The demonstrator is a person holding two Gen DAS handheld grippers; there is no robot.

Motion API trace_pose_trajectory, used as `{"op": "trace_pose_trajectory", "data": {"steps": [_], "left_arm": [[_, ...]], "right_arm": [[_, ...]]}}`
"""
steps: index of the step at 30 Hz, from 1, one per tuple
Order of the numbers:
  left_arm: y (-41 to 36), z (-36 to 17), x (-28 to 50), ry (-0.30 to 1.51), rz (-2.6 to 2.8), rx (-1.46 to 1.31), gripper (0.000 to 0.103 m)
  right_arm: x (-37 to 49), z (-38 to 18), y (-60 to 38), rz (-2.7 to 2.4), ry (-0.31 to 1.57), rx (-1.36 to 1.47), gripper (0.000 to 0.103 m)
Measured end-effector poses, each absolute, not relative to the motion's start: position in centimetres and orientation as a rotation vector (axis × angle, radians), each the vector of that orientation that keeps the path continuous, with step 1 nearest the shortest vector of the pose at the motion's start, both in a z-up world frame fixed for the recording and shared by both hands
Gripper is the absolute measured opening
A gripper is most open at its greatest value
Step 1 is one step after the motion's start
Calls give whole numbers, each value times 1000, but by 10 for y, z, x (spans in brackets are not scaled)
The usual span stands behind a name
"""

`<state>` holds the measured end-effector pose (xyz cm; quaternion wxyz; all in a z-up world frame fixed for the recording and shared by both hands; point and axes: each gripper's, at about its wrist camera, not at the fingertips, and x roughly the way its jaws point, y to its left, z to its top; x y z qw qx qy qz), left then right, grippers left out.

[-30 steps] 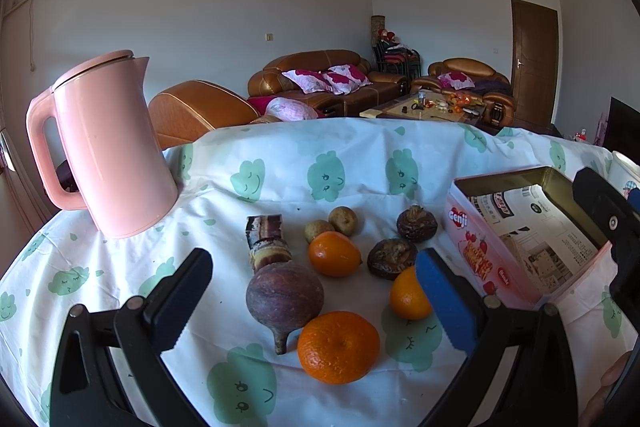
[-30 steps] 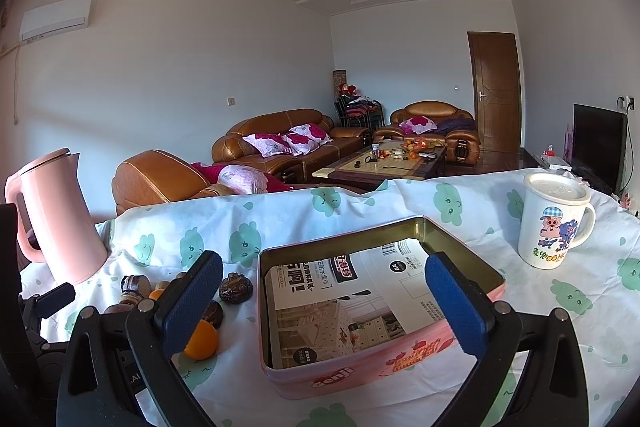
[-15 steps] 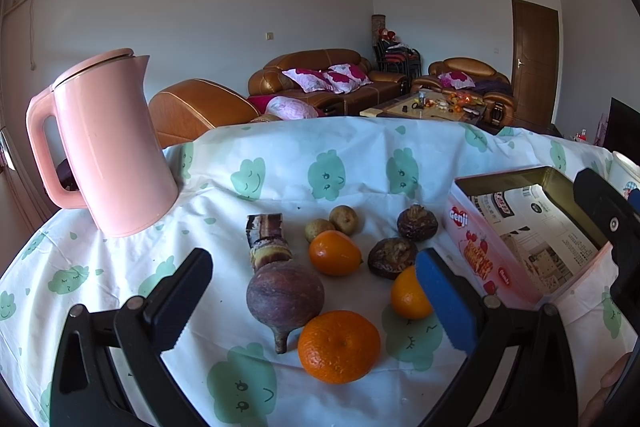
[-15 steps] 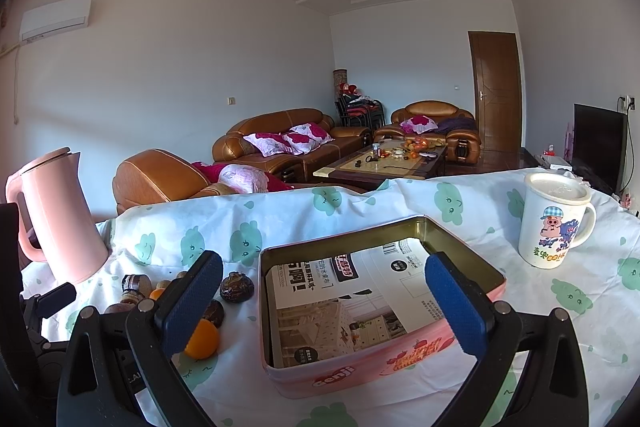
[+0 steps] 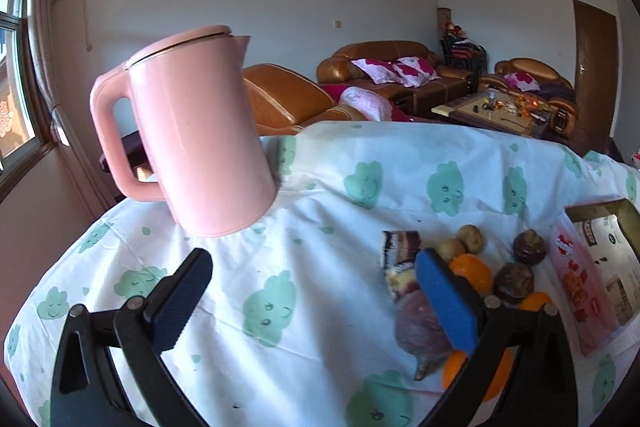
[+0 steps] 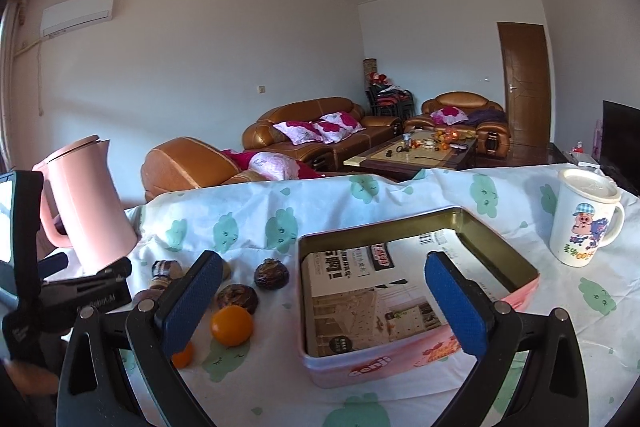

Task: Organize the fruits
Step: 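Close the right gripper around the large orange, then carry the orange toward the tin tray with the right gripper while the left gripper grasps the dark purple fruit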

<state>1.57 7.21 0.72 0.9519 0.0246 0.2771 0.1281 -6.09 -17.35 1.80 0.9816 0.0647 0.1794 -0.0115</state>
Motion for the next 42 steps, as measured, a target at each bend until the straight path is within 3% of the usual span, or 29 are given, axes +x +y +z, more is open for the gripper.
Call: {"op": "trace_pose_trajectory", "data": {"steps": [3,7,17,21,30,36,42], "left_arm": [[85,8,16,572,279,52,103],[89,8,15,589,262,55,103],[100,8,28,630,193,18,103],[96,8,29,646,135,-12,103],[91,-1,31,721,-46,-154,102],[52,-19,36,800,-194,-116,86],[29,-31,38,833,-273,-68,68]], "right_arm": [[-54,15,-162,88,418,140,100],[-43,2,-137,265,550,143,72],[0,-44,-56,408,868,-34,72],[4,-48,-58,427,890,-13,50],[-25,-17,-105,445,777,108,50],[-43,18,-160,288,558,103,50],[-32,24,-194,168,528,130,50]]}}
